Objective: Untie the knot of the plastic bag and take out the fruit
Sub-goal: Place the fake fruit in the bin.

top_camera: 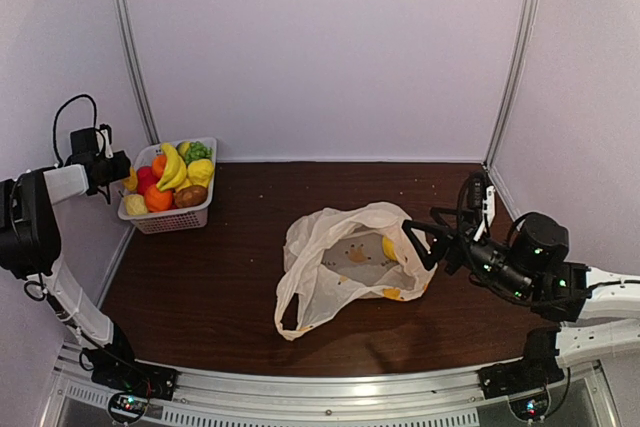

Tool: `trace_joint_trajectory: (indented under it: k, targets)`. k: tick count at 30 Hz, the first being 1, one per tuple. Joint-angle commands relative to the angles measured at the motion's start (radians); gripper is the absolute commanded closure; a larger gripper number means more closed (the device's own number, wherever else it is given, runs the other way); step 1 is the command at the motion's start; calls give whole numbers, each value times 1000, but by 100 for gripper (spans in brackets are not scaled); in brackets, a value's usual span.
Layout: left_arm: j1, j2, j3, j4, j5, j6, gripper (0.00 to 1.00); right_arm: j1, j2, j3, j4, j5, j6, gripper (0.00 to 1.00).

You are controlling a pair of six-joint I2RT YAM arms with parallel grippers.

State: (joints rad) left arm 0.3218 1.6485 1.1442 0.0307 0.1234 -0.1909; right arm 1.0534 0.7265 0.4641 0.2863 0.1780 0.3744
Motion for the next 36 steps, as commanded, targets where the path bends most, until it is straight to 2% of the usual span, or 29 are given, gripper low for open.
trace_joint_trajectory:
  k: [1, 6, 12, 19, 29, 36]
  targets:
    - [4, 9, 2, 49, 20, 18, 70, -7, 5, -23, 11, 10, 17, 0]
    - [5, 9, 5, 46, 22, 18, 56, -6, -5, -24, 8, 13, 18, 0]
    - [3, 8, 6, 42, 25, 18, 47, -6, -11, -27, 8, 15, 20, 0]
    - [4, 8, 6, 41, 28, 19, 41, -6, -11, -27, 10, 15, 20, 0]
    - [4, 5, 9, 31, 23, 9, 23, -6, -13, -25, 6, 17, 20, 0]
    - [4, 5, 9, 31, 30, 8, 21, -6, -11, -24, 7, 16, 19, 0]
